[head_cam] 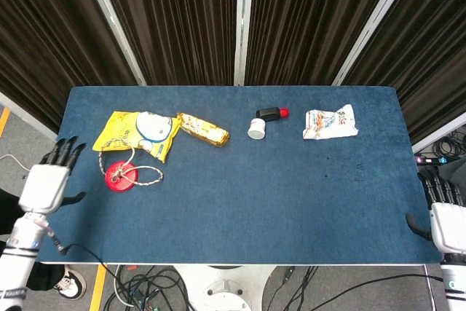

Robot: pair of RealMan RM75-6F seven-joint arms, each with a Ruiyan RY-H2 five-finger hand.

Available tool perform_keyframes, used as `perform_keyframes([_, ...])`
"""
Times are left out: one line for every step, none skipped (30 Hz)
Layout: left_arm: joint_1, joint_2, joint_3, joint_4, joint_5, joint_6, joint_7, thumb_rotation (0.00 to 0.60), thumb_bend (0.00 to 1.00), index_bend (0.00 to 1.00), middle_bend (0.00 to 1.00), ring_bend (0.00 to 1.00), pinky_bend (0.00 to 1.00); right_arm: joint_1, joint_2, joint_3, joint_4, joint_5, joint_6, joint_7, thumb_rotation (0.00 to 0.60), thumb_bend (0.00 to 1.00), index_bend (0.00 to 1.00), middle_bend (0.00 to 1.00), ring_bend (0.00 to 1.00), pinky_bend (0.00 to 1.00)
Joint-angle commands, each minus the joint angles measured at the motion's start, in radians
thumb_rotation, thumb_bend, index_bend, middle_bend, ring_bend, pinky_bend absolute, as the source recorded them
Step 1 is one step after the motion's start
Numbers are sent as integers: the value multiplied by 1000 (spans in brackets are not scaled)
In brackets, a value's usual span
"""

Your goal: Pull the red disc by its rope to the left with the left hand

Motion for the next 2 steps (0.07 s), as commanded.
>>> perform_keyframes([115,-74,52,106,41,99,-39,600,125,87,10,0,249,-10,-8,-11,-2,-15,14,-8,600,214,0,0,0,0])
perform_keyframes([127,-82,55,120,41,104,-46,600,127,87,10,0,248,-13,-9,-13,-3,-19,18,-11,600,214,0,0,0,0])
